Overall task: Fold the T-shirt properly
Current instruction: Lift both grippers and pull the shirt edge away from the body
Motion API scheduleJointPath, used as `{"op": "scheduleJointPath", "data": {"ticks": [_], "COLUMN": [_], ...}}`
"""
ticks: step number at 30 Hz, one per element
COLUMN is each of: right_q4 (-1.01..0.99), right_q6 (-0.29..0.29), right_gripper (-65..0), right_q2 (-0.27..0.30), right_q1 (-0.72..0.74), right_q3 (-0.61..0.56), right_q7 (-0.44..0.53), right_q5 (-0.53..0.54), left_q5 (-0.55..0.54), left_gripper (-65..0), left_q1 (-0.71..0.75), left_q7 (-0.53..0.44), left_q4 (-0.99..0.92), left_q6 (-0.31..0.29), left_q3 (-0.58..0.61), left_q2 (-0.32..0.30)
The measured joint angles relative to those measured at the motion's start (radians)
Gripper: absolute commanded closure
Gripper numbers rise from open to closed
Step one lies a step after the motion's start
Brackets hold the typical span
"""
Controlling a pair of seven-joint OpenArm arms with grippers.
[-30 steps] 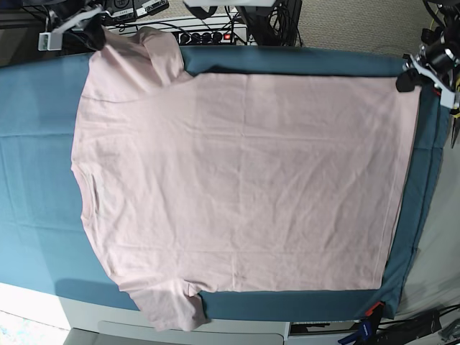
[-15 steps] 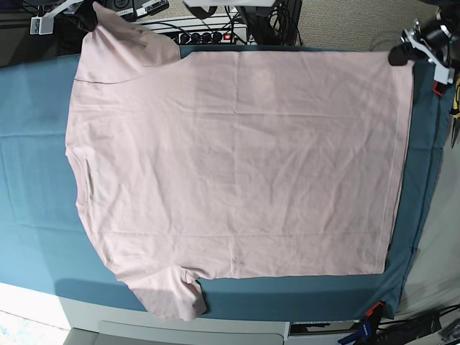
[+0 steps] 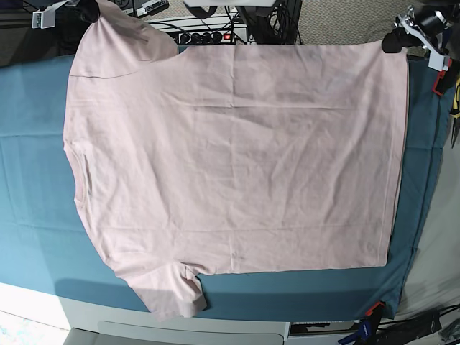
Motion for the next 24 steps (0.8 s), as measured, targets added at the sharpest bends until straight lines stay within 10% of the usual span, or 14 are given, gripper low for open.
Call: {"op": "scheduleJointPath", "data": {"ticks": [24], "right_q4": [0.003], "right_q6": [0.0], "right_gripper": [0.0], "right_q2": [0.0], "right_q1": [-0.091], "right_q3": [0.003], "right_q7": [-0.019], "right_q5": [-0.001], "left_q5": [-0.074], "left_gripper": [0.0], "left_q1": [0.1], "left_q7": [0.041], "left_q4": [0.003], "left_q6": [-0.018], "left_q3": [-0.115], "left_q2": [0.0]}}
